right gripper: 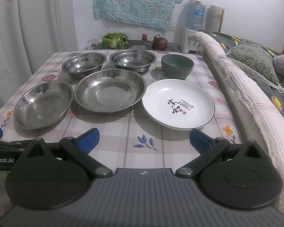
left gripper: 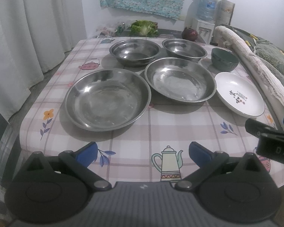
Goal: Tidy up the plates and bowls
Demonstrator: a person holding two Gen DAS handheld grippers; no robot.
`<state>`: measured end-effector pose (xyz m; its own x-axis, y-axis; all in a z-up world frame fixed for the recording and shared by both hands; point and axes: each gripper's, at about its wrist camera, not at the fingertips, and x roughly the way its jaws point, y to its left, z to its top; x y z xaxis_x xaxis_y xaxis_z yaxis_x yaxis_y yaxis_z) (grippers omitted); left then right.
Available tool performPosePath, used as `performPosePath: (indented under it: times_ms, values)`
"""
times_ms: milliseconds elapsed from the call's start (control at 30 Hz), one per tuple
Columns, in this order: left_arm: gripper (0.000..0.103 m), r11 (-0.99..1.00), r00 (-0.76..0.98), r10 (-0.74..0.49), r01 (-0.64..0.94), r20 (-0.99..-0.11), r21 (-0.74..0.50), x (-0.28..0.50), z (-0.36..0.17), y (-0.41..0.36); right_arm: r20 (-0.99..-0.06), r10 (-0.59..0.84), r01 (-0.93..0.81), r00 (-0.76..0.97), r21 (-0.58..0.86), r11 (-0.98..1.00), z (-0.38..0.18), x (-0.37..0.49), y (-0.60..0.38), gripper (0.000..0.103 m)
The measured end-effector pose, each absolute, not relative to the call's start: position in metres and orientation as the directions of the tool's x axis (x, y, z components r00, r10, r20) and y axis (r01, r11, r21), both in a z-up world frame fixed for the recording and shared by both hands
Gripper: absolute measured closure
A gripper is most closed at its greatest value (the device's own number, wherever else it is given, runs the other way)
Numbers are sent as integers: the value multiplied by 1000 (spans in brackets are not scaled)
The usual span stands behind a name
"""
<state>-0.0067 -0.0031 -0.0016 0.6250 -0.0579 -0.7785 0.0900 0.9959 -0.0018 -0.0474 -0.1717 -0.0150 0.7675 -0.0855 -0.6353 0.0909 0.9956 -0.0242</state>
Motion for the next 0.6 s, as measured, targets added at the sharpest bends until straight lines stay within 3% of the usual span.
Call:
performPosePath:
  times_ms: [600]
  values:
    - [0,997,619,-45,78,-784,5,-5,-5,-4,-640,-106,94,761,-53,994,-21,-47,-174,1]
